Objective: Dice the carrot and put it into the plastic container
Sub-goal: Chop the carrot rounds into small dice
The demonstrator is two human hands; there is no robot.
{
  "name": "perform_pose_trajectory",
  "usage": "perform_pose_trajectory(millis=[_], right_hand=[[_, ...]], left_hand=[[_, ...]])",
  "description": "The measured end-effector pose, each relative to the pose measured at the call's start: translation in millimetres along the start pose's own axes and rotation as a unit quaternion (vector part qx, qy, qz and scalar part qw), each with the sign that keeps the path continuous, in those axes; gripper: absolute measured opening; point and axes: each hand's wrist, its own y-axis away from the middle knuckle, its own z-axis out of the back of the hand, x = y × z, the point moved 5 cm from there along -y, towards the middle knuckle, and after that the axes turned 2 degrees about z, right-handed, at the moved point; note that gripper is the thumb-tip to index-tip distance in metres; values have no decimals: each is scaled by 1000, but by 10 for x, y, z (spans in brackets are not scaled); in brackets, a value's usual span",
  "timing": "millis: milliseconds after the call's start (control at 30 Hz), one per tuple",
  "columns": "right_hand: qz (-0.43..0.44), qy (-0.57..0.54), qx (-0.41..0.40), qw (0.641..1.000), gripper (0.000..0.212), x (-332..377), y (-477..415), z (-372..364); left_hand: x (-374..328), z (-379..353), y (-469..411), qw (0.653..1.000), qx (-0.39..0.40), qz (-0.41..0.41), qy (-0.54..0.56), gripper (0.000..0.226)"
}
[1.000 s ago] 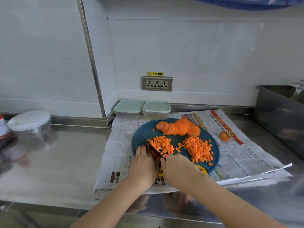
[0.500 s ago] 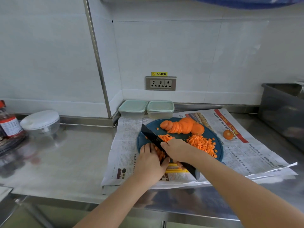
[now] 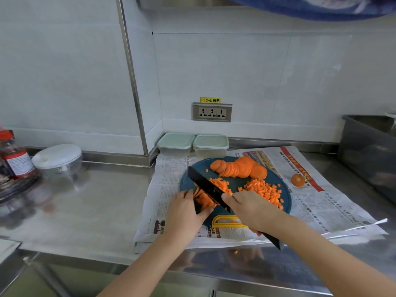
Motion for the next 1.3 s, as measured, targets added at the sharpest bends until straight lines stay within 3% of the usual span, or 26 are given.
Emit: perform_pose_trajectory(millis=[133,533,800,1000,1300], right_hand=[[18,80,14,997,39,-4,-36,-180],[-6,161,-38,986,44,3,-71,-381],[-17,125,-29,992,41,154,-402,-439],[-18,48,33,998,43,-11,-358,-297],[18,58,30,998,47,17,-75,-234]], left_hand=[[19,10,54,1000,-16,-17,6,43],[-3,-2,-8,999,-37,-14,18,36],[17,-31,21,996,-61,-36,60,29],[139,89,14,985,-78,18,152,35],[189,116,18,984,-64,41,161,4]])
